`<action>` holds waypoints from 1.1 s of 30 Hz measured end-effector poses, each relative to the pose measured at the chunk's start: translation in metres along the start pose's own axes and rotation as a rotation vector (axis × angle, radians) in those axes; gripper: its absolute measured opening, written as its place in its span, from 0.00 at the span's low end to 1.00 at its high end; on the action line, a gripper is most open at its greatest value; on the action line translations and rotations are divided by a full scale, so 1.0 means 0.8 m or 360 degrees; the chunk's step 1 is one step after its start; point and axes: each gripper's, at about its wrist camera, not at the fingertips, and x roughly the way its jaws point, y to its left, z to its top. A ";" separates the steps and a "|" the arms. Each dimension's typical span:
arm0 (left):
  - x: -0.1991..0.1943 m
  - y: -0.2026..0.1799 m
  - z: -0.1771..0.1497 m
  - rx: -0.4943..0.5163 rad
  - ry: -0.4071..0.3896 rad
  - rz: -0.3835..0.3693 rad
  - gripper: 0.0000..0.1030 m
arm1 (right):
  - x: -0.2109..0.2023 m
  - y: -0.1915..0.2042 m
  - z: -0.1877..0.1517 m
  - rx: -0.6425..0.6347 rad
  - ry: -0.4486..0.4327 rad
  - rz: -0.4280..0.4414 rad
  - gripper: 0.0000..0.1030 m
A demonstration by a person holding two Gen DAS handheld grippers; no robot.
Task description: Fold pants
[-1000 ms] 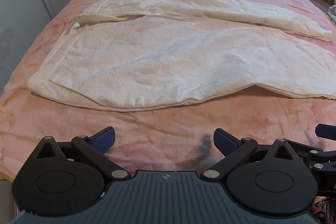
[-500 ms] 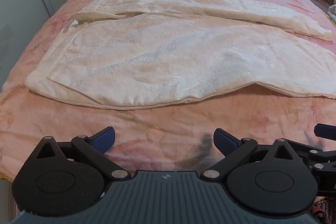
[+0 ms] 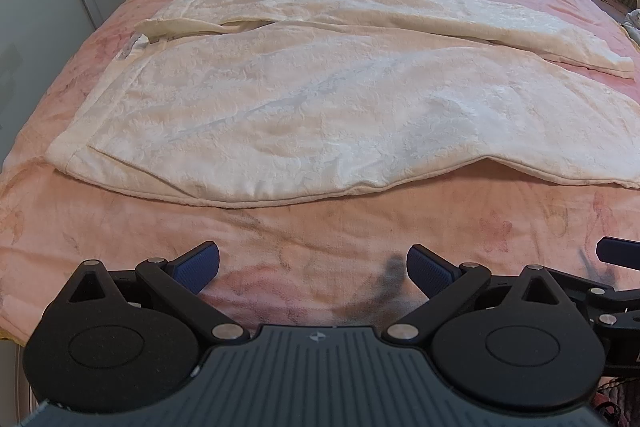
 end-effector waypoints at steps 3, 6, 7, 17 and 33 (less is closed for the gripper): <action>0.001 0.000 -0.001 0.0001 0.0002 -0.0004 0.99 | 0.000 0.000 0.000 -0.0001 0.0002 0.0000 1.00; 0.001 0.000 -0.001 0.0002 0.0004 -0.0006 0.99 | 0.001 0.001 0.000 -0.0002 0.0005 0.0003 1.00; 0.001 0.000 -0.001 0.0003 0.0006 -0.0007 0.99 | 0.001 0.001 -0.001 -0.0001 0.0006 0.0004 1.00; -0.014 0.013 0.016 -0.0020 -0.0128 0.0012 0.99 | -0.014 0.000 0.026 -0.0088 -0.0155 0.0105 1.00; 0.034 0.115 0.119 -0.0224 -0.0242 0.0140 0.99 | 0.108 0.027 0.305 -0.0819 -0.0582 0.0362 1.00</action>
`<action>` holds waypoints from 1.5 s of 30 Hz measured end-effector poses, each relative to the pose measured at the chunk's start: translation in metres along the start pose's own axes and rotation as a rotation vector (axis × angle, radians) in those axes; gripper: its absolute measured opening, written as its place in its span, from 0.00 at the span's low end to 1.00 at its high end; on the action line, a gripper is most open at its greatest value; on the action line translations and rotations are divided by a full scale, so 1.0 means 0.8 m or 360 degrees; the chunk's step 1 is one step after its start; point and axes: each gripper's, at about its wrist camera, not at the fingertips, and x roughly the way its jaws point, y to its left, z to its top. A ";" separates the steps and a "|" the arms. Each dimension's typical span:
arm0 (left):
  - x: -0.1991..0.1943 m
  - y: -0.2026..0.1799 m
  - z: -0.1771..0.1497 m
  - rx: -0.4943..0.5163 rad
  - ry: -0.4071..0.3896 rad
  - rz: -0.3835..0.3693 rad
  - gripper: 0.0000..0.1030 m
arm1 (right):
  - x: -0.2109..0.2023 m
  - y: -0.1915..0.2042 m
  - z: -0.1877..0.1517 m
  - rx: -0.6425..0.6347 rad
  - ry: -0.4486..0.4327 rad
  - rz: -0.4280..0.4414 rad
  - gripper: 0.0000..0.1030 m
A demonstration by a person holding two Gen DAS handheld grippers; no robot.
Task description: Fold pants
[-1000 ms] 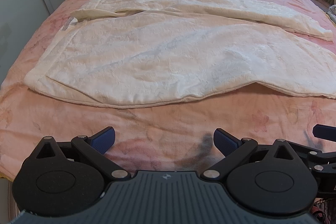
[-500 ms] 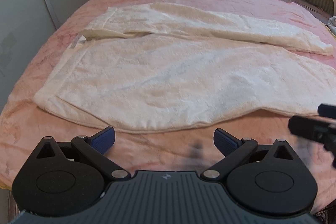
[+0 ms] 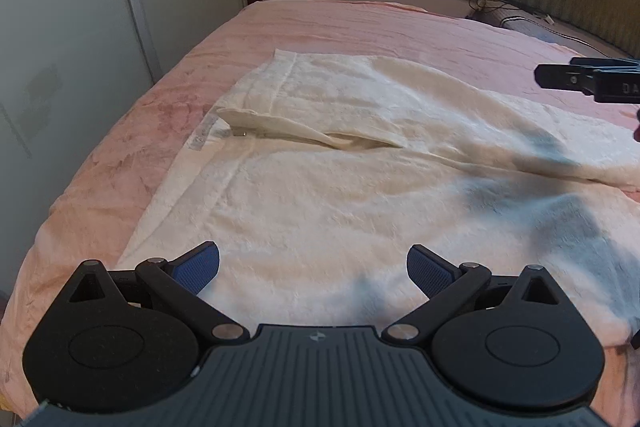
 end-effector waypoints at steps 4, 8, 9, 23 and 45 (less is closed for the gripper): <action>0.028 0.016 0.033 -0.0045 0.0034 -0.0004 0.99 | 0.108 -0.039 0.027 0.0037 0.0140 0.0140 1.00; 0.059 0.024 0.063 -0.0069 0.0075 0.0015 0.99 | 0.196 -0.062 0.038 0.0160 0.0248 0.0351 0.99; 0.066 0.024 0.069 -0.0059 0.0077 0.0028 0.99 | 0.214 -0.064 0.040 0.0173 0.0271 0.0399 0.98; 0.183 0.057 0.198 -0.0396 0.0165 -0.0215 0.97 | 0.252 -0.005 0.032 -0.0450 0.0188 0.0365 0.14; 0.226 0.093 0.208 -0.0997 0.0336 -0.0583 0.05 | 0.150 0.117 -0.062 -0.1497 -0.0157 0.0115 0.14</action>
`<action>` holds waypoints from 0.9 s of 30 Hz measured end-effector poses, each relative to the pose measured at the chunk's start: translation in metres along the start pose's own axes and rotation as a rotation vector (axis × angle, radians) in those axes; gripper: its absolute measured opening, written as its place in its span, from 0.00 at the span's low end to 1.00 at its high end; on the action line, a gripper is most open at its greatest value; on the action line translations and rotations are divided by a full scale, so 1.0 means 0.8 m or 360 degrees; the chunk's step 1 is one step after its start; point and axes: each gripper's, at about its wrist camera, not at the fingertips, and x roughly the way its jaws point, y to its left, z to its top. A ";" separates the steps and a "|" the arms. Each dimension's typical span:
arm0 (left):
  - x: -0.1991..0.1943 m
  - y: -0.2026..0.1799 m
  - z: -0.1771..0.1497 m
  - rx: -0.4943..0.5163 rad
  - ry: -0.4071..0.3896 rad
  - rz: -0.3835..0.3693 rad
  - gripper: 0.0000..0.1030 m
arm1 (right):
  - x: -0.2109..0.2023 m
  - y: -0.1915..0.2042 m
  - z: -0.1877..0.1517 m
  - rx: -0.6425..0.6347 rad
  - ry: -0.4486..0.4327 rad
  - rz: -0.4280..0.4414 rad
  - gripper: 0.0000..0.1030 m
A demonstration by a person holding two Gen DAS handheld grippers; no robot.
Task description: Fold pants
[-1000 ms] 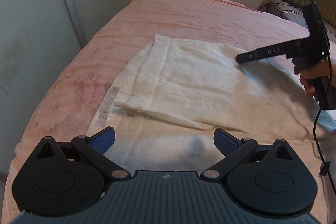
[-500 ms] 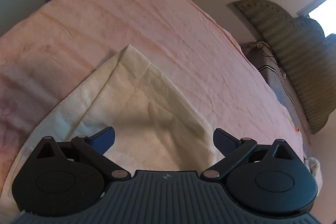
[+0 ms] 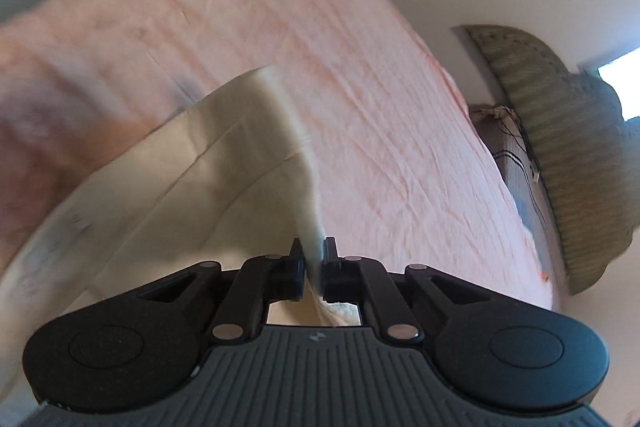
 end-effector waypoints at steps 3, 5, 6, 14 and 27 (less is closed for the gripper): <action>-0.051 0.002 -0.047 0.0155 -0.0084 -0.0018 0.05 | -0.045 -0.005 -0.006 0.0079 -0.0013 0.0037 0.14; -0.077 0.010 -0.077 0.0198 -0.0105 -0.0064 0.05 | -0.080 -0.019 -0.016 0.0178 0.0002 0.0063 0.14; -0.087 0.014 -0.094 0.0230 -0.0114 -0.0067 0.05 | -0.095 -0.026 -0.023 0.0215 0.0010 0.0077 0.14; -0.083 0.033 -0.124 0.0221 -0.0138 0.0001 0.05 | -0.096 -0.067 -0.091 0.0118 0.0432 -0.0024 0.15; -0.075 0.035 -0.115 0.0147 -0.0195 0.0020 0.26 | -0.057 -0.051 -0.130 0.0045 0.0558 -0.0116 0.34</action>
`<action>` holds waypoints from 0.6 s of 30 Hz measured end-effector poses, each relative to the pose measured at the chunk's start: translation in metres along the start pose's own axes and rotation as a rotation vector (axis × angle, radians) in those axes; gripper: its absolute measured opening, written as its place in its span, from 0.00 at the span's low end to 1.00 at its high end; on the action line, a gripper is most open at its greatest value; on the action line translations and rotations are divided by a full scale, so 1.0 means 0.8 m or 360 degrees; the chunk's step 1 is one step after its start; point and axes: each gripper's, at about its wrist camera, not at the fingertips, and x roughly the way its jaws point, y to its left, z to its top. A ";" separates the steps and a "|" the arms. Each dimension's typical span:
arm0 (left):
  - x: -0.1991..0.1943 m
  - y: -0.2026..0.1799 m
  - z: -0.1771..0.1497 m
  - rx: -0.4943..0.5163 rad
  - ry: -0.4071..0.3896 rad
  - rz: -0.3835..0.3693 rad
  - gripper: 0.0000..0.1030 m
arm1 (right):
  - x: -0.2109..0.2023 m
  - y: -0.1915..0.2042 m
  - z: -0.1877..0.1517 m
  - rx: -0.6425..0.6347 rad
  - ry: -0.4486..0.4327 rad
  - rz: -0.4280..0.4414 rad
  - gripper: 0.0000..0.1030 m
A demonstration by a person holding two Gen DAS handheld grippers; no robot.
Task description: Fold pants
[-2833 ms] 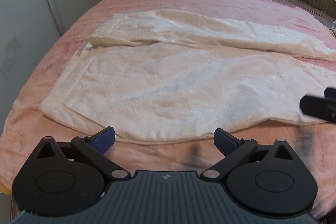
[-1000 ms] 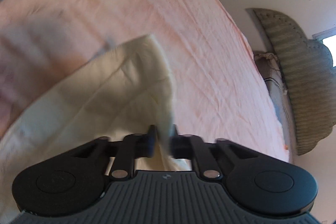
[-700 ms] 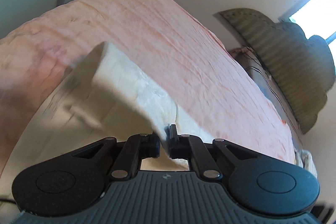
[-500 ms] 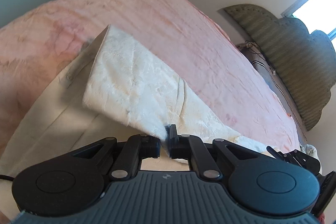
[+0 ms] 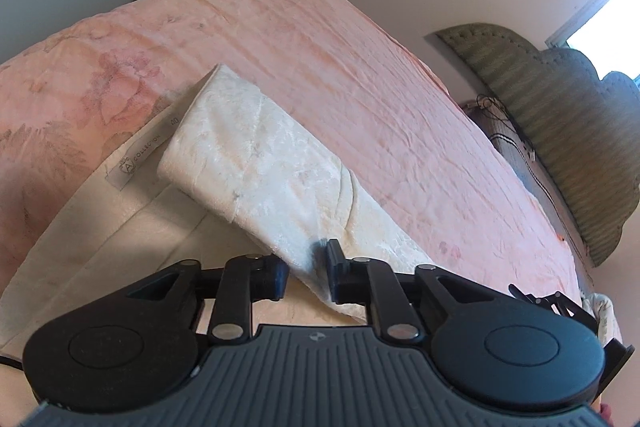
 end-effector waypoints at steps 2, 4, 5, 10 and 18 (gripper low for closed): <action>0.001 0.005 0.001 -0.0062 -0.0018 -0.0029 0.34 | 0.010 -0.004 0.000 0.0045 0.0032 -0.0015 0.33; 0.002 0.011 0.004 -0.0135 -0.0056 -0.0051 0.34 | 0.017 -0.007 0.000 0.0108 0.0054 0.0002 0.22; 0.003 0.013 0.006 -0.0161 -0.0072 -0.0058 0.34 | 0.020 -0.007 0.001 0.0134 0.0067 0.0001 0.05; -0.001 0.021 0.011 -0.0206 -0.0066 -0.0082 0.02 | -0.019 0.005 0.000 0.0206 0.0030 -0.0075 0.04; -0.081 0.035 -0.020 -0.0084 -0.0034 -0.0160 0.02 | -0.161 0.041 -0.010 0.0443 -0.0077 -0.0013 0.04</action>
